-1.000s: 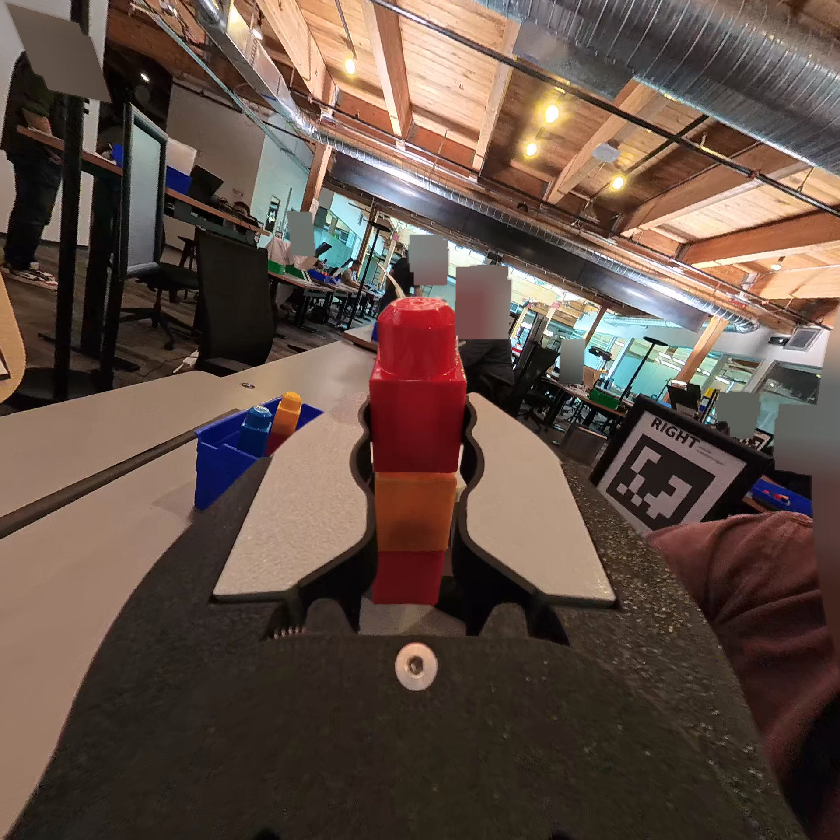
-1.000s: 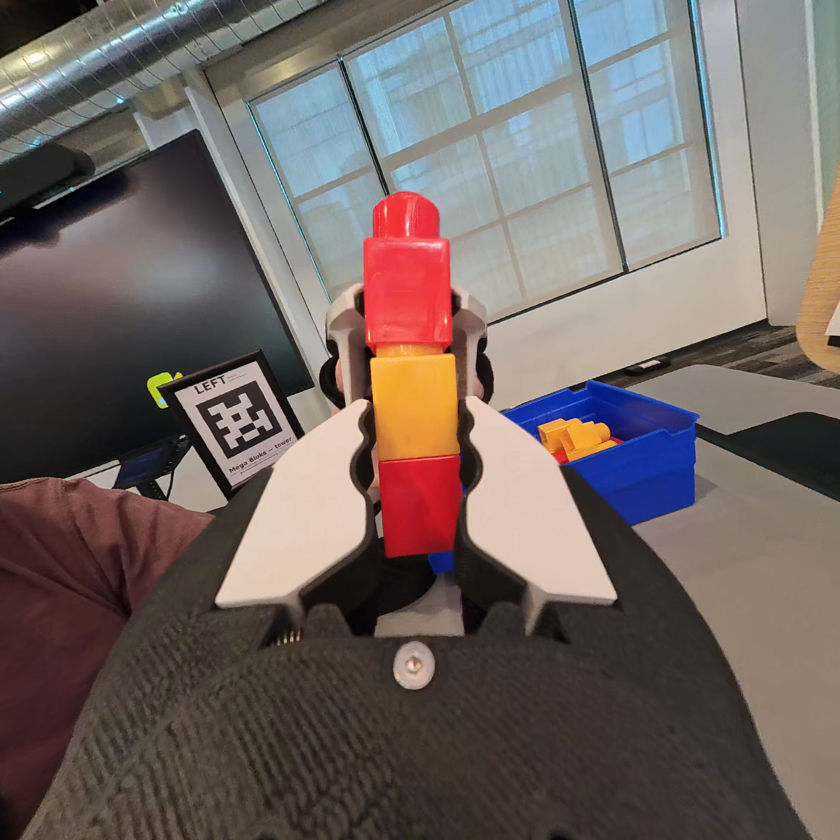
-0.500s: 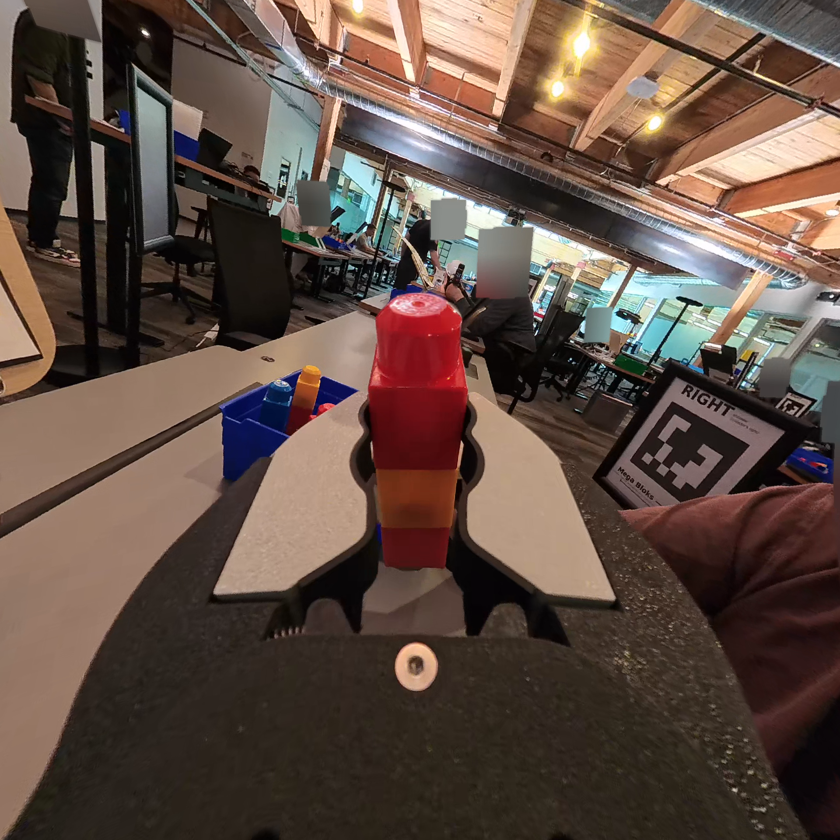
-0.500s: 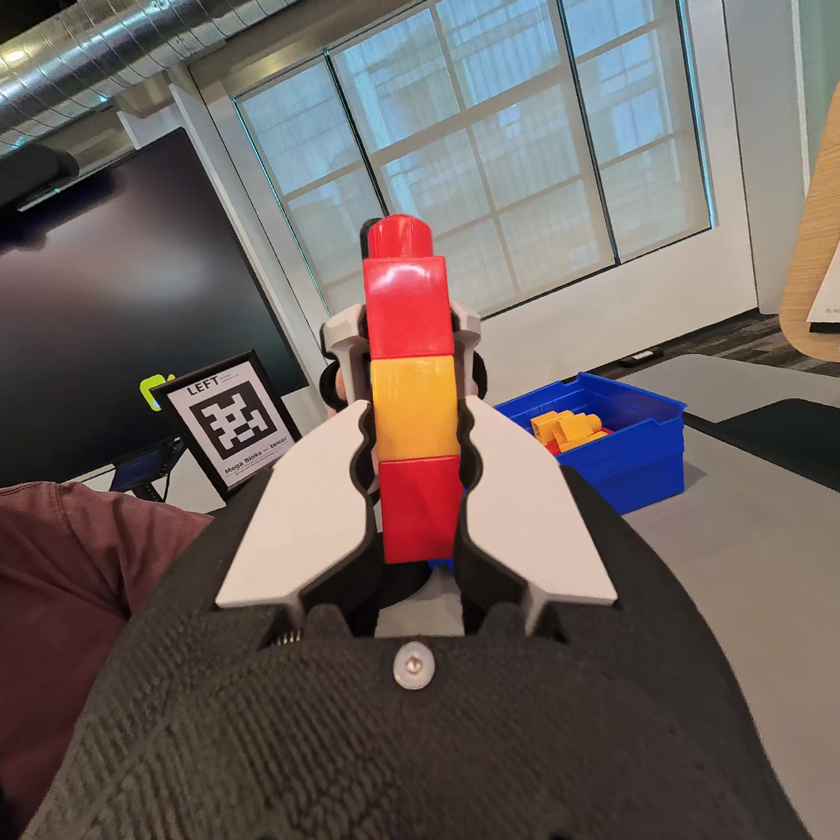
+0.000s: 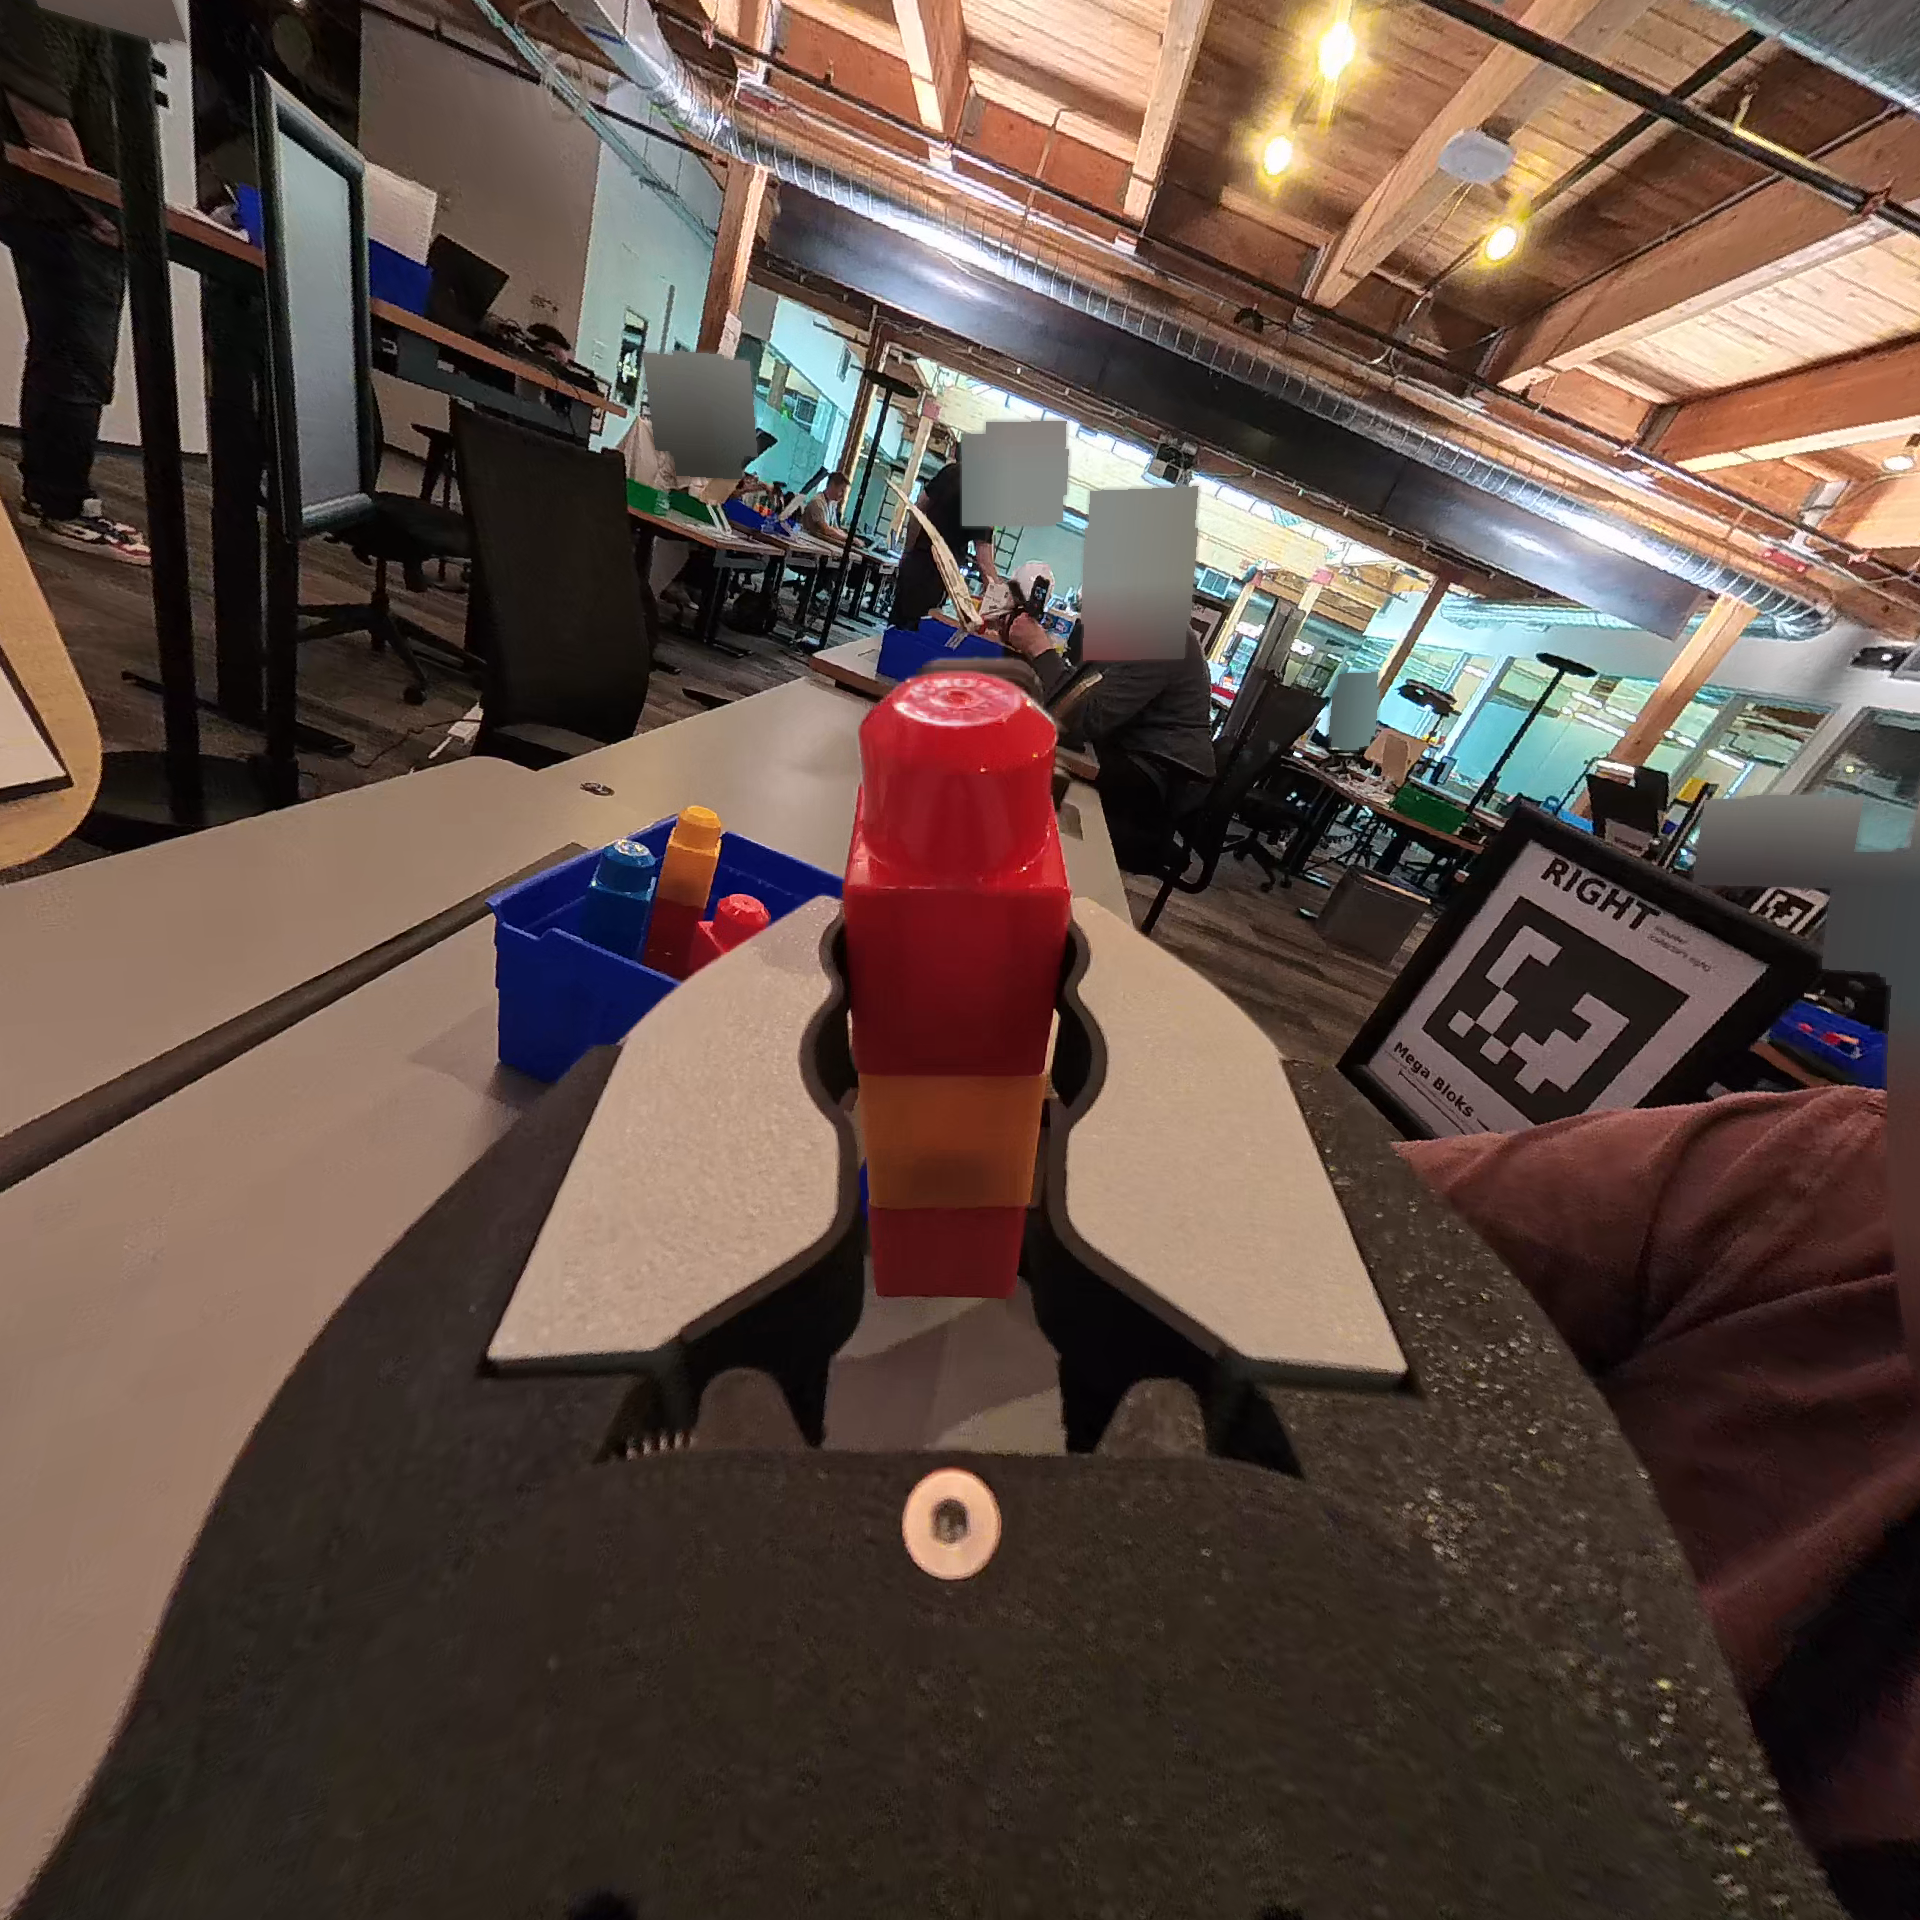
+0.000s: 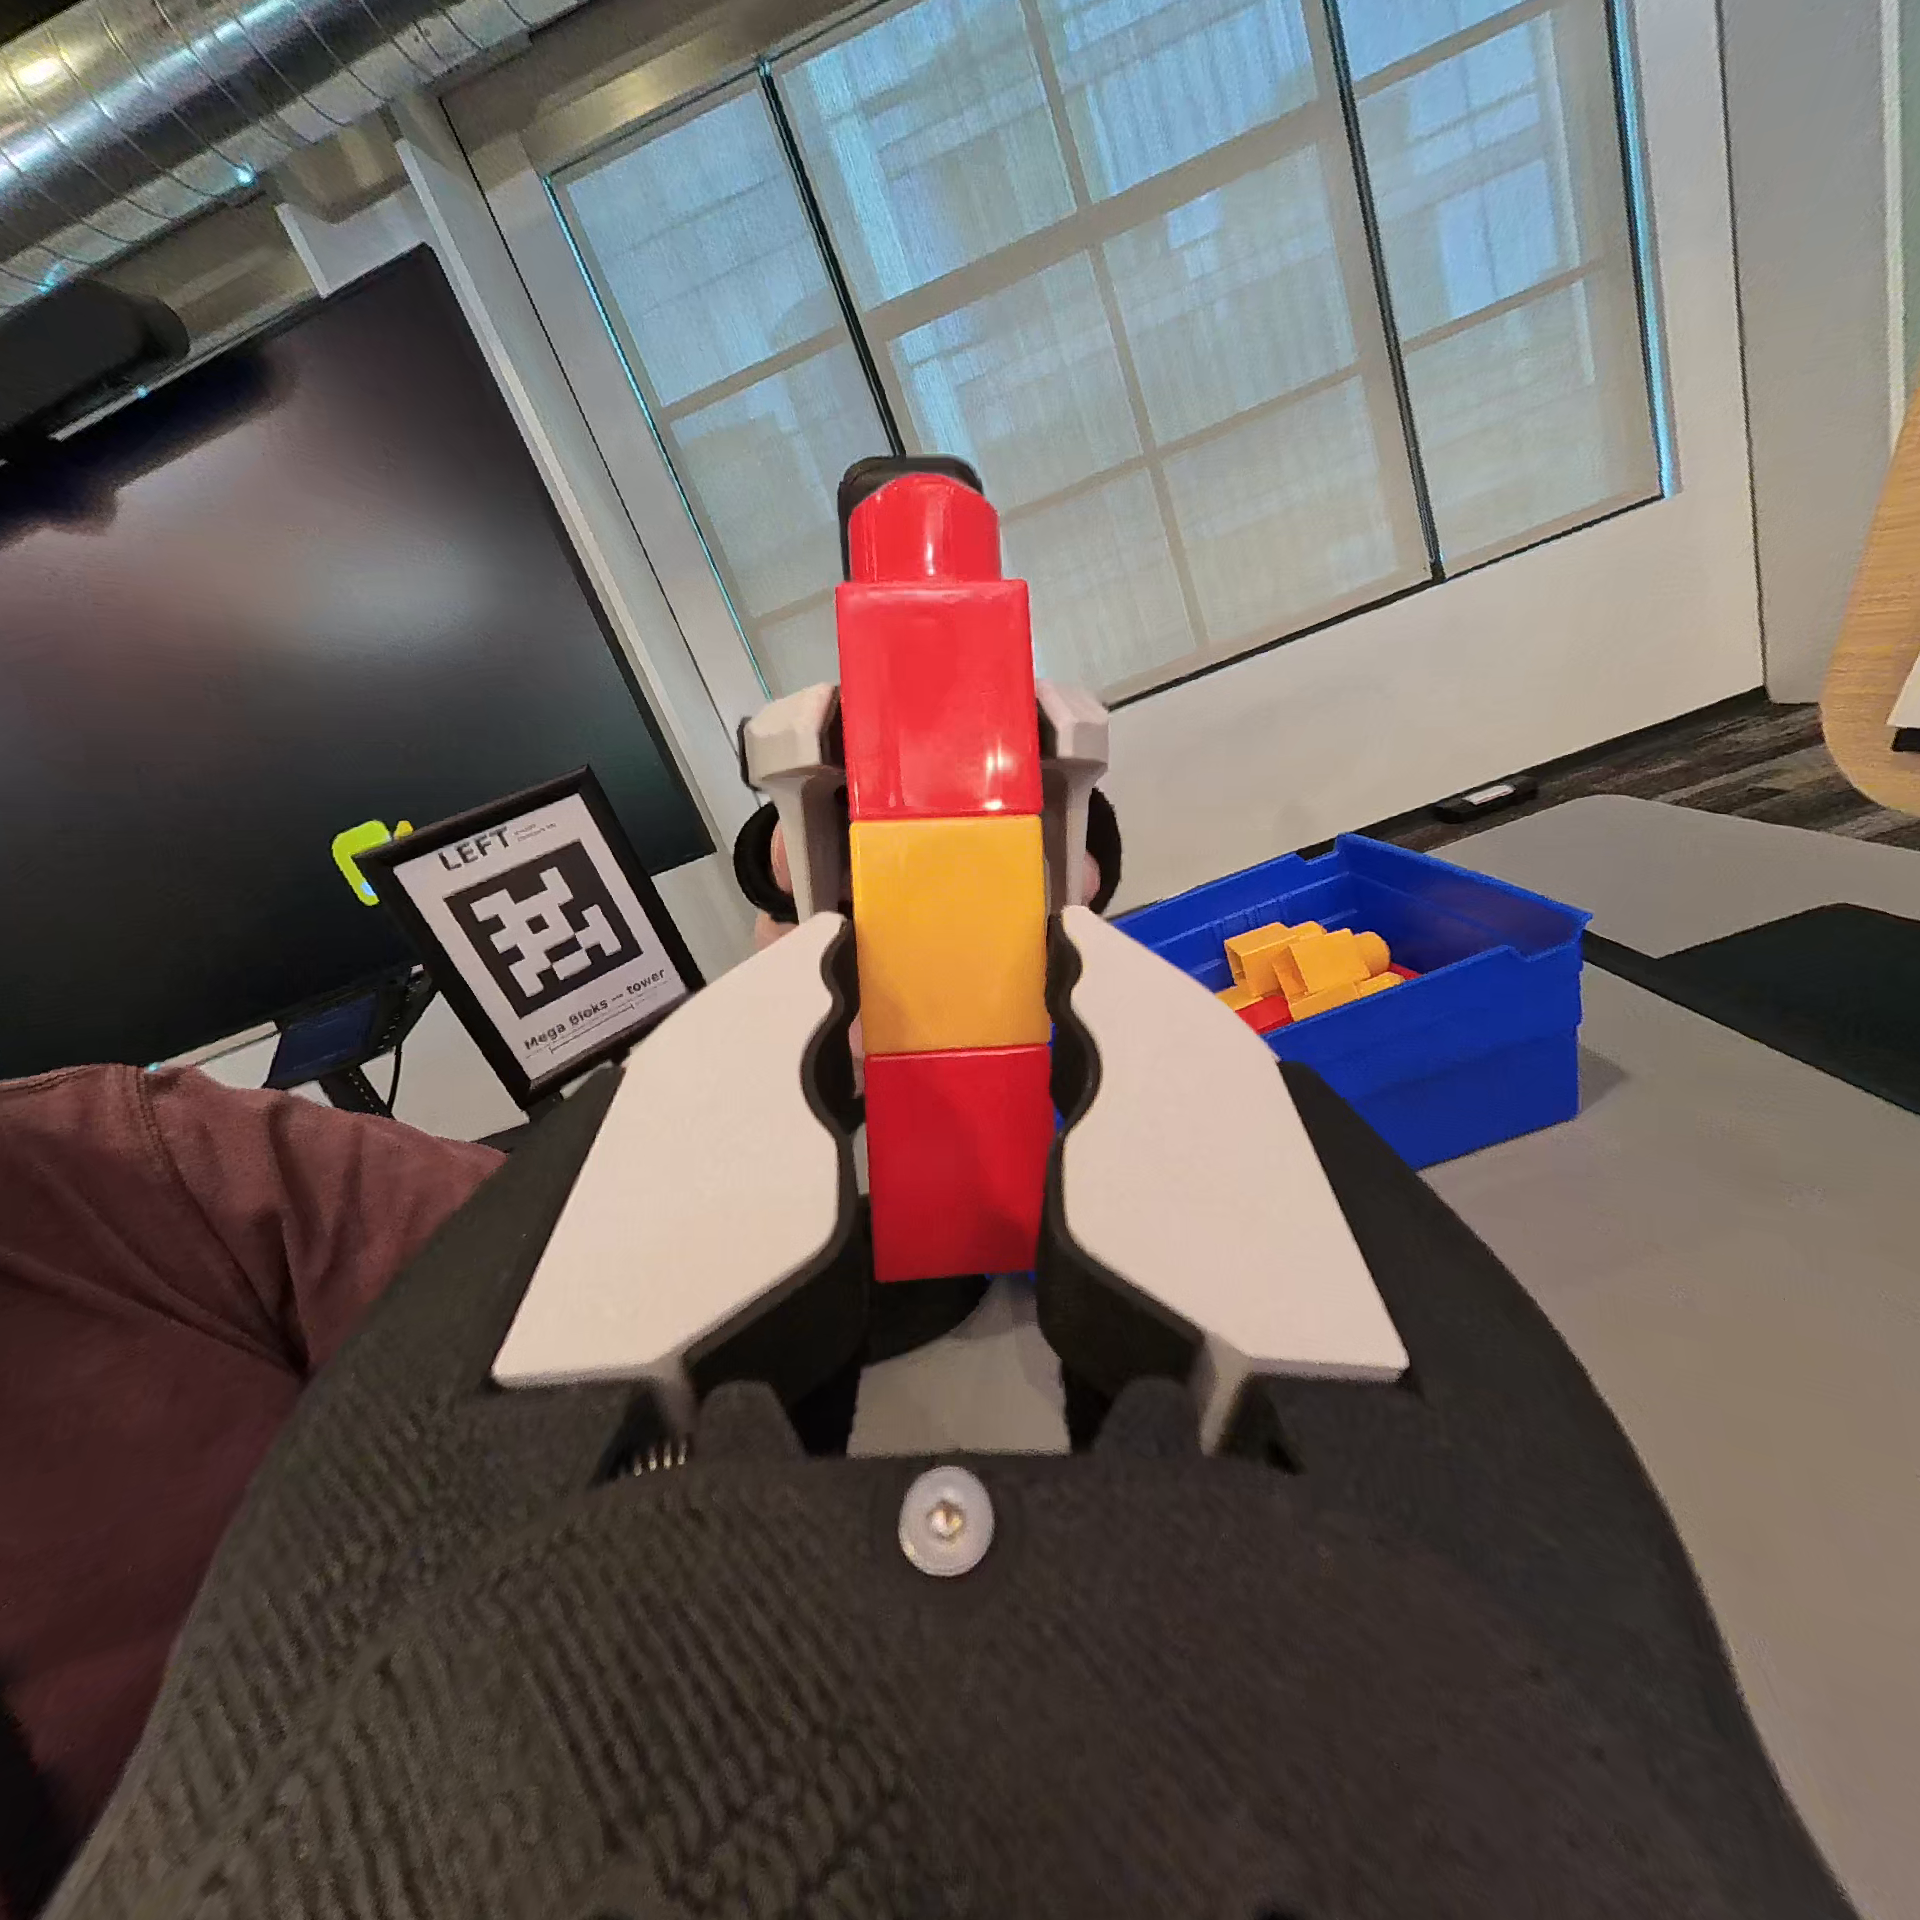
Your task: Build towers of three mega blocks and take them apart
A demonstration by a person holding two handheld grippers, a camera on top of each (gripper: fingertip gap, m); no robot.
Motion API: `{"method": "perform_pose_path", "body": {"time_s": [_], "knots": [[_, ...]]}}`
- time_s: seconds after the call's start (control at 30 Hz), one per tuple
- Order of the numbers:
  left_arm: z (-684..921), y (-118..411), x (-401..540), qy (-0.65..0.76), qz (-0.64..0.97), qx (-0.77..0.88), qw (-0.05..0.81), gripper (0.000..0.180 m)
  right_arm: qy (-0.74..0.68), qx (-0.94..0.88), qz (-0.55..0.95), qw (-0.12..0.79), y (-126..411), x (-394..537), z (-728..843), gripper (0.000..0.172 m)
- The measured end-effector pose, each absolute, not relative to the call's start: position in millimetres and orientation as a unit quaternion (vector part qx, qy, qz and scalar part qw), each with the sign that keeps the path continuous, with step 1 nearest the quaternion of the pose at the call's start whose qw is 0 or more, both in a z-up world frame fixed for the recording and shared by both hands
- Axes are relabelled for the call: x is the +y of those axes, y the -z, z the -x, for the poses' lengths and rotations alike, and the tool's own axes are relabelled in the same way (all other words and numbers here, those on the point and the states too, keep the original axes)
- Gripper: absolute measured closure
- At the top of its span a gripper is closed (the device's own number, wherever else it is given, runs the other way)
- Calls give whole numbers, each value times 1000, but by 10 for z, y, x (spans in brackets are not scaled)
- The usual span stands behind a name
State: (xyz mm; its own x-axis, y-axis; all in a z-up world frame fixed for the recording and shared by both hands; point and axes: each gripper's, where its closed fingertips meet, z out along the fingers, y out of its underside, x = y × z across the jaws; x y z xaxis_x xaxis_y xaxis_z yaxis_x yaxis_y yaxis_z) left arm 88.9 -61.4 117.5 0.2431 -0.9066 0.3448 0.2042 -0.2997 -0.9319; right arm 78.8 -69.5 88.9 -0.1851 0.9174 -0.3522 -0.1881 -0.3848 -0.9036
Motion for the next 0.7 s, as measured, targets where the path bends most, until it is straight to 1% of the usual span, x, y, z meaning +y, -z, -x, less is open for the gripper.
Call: {"method": "perform_pose_path", "body": {"time_s": [0.1, 0.13, 0.2, 0.23, 0.3, 0.4, 0.43, 0.5, 0.53, 0.57, 0.6, 0.7], "knots": [[-950, -1144, -660, 549, 603, 303, 494, 145, -676, -395, 481, 394, -923, -736, -813, 137], [-988, -1119, -683, 550, 605, 311, 484, 145, -673, -400, 490, 384, -910, -734, -814, 133], [-1044, -1083, -703, 545, 609, 320, 479, 145, -656, -417, 514, 363, -844, -730, -810, 119], [-1063, -1062, -713, 540, 612, 327, 477, 145, -646, -431, 521, 355, -813, -746, -817, 118], [-1080, -1015, -720, 520, 622, 342, 475, 146, -617, -462, 535, 347, -753, -778, -835, 119], [-1093, -1000, -736, 498, 627, 355, 482, 145, -565, -512, 552, 339, -635, -841, -855, 126], [-1106, -981, -757, 496, 629, 363, 476, 145, -552, -527, 553, 335, -597, -870, -858, 136], [-1114, -967, -770, 486, 632, 371, 476, 145, -538, -537, 557, 336, -573, -880, -857, 136], [-1110, -1022, -778, 493, 623, 365, 485, 138, -544, -534, 554, 334, -594, -886, -863, 136], [-1096, -1084, -784, 502, 617, 356, 491, 118, -554, -532, 550, 328, -620, -900, -879, 136], [-1071, -1121, -795, 505, 617, 352, 490, 106, -567, -529, 544, 321, -650, -914, -906, 136], [-916, -1231, -778, 476, 625, 340, 516, 102, -572, -517, 543, 331, -743, -842, -1017, 136]]}}
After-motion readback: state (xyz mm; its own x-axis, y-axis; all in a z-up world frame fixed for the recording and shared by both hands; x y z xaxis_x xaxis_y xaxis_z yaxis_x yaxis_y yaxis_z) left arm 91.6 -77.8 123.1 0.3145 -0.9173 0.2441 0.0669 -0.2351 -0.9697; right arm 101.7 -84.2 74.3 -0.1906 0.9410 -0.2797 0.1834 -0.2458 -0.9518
